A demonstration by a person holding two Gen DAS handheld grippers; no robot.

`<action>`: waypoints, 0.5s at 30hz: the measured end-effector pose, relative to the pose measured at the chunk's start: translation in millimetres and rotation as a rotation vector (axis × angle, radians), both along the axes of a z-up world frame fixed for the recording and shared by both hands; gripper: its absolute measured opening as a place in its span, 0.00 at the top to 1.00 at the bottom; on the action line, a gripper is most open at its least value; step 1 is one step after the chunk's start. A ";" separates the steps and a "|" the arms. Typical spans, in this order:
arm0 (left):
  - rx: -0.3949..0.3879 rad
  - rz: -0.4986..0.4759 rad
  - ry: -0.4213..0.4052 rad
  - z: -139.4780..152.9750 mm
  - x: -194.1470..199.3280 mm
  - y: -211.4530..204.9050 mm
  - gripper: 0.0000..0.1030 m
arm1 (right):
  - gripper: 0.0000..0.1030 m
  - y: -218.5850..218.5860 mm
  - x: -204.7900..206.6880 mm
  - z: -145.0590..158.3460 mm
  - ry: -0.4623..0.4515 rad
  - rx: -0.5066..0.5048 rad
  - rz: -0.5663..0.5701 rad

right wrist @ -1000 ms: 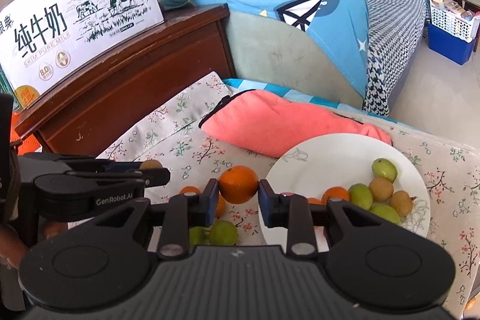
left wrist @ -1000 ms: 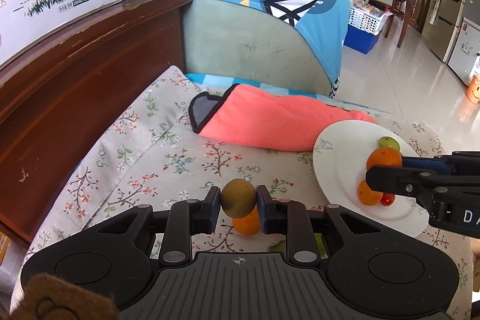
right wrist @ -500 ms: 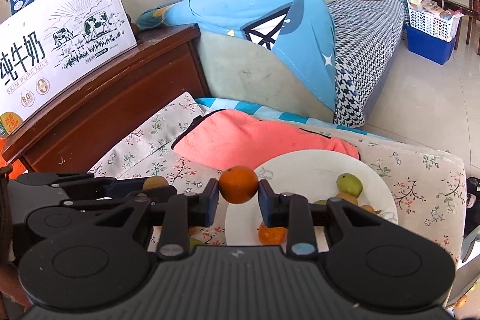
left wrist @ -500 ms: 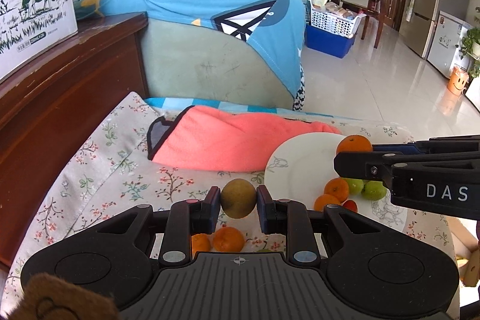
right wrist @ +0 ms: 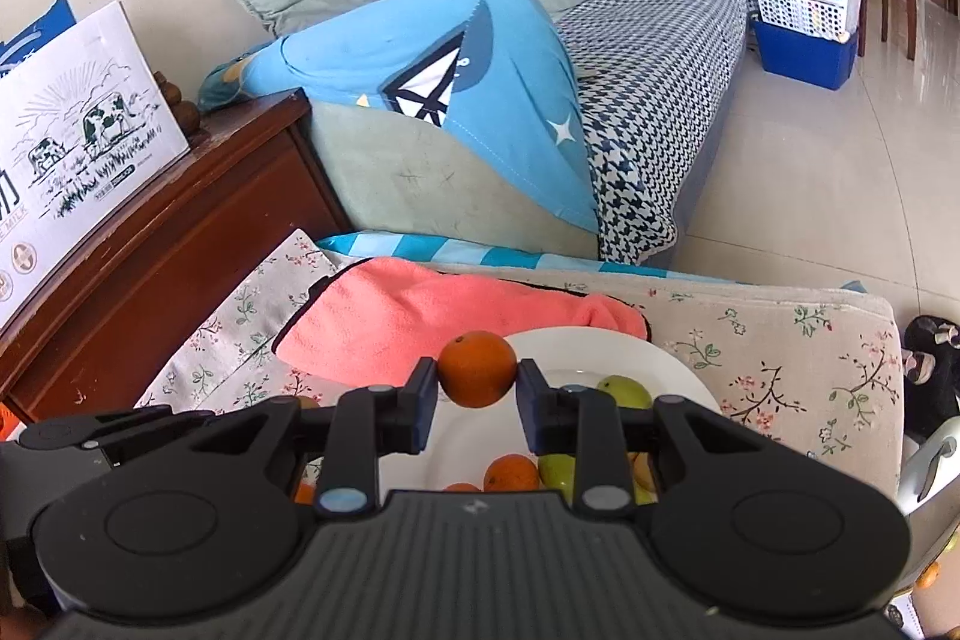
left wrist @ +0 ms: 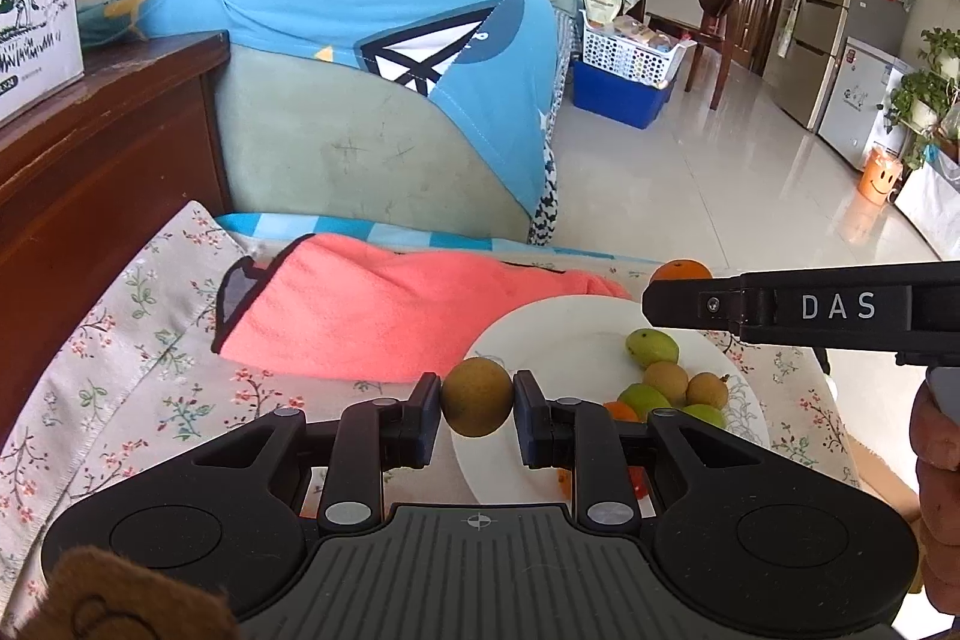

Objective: Organize fruits
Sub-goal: 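Carry both fruits onto the white plate and open both tools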

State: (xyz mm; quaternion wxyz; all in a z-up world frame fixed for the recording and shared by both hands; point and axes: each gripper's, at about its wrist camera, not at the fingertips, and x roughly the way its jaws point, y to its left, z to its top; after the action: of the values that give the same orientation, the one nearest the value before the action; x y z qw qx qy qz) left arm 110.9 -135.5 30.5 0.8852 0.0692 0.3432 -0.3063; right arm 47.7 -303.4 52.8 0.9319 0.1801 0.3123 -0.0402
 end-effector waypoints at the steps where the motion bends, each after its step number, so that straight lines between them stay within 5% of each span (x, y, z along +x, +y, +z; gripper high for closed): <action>1: -0.003 -0.003 0.003 -1.0 0.9 -1.4 0.77 | 0.72 -2.4 1.3 -2.1 0.006 0.013 -0.007; 15: -0.005 -0.062 0.063 -27.8 8.1 -25.3 0.77 | 0.72 -13.5 20.1 -34.5 0.098 0.095 -0.039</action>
State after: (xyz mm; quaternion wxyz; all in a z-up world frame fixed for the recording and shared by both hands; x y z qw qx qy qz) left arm 119.0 -160.8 2.7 0.8641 0.0678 0.3679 -0.3367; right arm 67.8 -317.0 18.3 0.9049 0.2281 0.3554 -0.0523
